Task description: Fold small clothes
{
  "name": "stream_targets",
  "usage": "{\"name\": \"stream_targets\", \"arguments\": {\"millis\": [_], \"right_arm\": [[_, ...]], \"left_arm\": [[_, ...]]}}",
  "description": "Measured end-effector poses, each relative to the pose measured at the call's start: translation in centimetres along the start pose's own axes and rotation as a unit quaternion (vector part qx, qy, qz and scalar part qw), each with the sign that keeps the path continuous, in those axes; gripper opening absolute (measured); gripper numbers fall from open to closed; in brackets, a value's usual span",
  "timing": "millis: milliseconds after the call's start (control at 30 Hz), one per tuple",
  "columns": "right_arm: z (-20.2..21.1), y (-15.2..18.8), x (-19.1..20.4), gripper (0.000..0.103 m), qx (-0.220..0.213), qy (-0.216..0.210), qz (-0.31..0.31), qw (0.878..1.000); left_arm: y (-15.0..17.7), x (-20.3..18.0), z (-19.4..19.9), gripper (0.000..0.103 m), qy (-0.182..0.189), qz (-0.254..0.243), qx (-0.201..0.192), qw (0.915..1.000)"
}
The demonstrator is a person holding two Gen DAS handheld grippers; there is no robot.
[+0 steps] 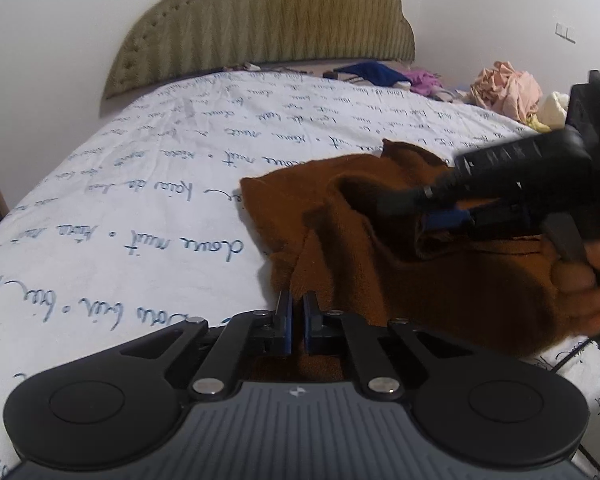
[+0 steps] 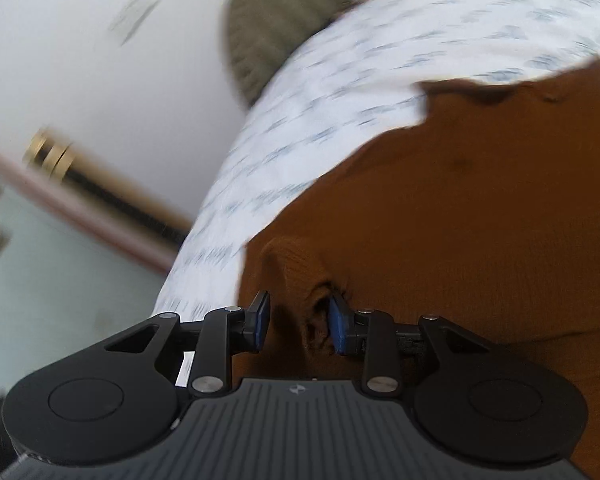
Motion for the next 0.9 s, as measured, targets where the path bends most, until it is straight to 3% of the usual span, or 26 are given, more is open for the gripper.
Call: {"name": "stream_targets", "arguments": {"millis": [100,133,233,333,400,500,600,767,800,867,900], "right_arm": [[-0.3,2.3,2.0,0.035,0.103,0.008,0.11,0.989],[0.1,2.8,2.4,0.035,0.118,0.016,0.134,0.984],[2.0,1.9,2.6,0.035,0.086,0.0,0.121,0.989],[3.8,-0.7,0.9,0.036,-0.006,-0.013,0.029,0.999],[4.0,-1.6,-0.9,0.036,-0.044,0.011,-0.025,0.999],[2.8,-1.6,-3.0,0.036,-0.055,0.031,-0.079,0.995],[1.4,-1.2,-4.0,0.036,-0.058,0.01,-0.125,0.99],[0.1,-1.4,-3.0,0.035,-0.036,0.006,-0.098,0.995],[0.1,-1.3,-2.7,0.033,-0.026,0.0,-0.088,0.996],[0.2,-1.1,-2.0,0.012,-0.012,-0.008,-0.071,0.997],[0.2,-1.1,-1.7,0.012,-0.009,-0.008,-0.061,0.998]], "left_arm": [[0.8,0.6,0.6,0.005,-0.005,-0.01,-0.004,0.9999],[1.0,0.7,0.6,0.006,-0.01,-0.016,-0.004,0.9998],[1.4,0.9,0.2,0.005,-0.011,-0.014,0.005,0.9998],[1.0,1.0,0.1,0.006,0.011,0.008,0.007,0.9999],[0.4,1.3,0.2,0.006,0.028,0.025,0.0,0.9993],[-0.2,1.4,-0.3,0.007,0.042,0.034,0.008,0.9985],[-0.3,1.2,-1.6,0.007,0.041,0.027,0.025,0.9985],[0.0,0.2,-2.2,0.007,0.037,0.005,0.025,0.999],[0.1,0.1,-2.1,0.008,0.038,0.001,0.02,0.9991],[0.2,0.0,-2.2,0.009,0.035,-0.002,0.017,0.9992],[0.2,0.0,-2.2,0.009,0.034,-0.003,0.018,0.9993]]}}
Point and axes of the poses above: each gripper's, at about its wrist camera, not at the fingertips, and z roughly against the way its jaws point, x to its left, y to its underside, the point moved 7 cm from there along -z, roughly the way its jaws point, and after that the axes turned 14 degrees about -y, right-handed, at the moved point
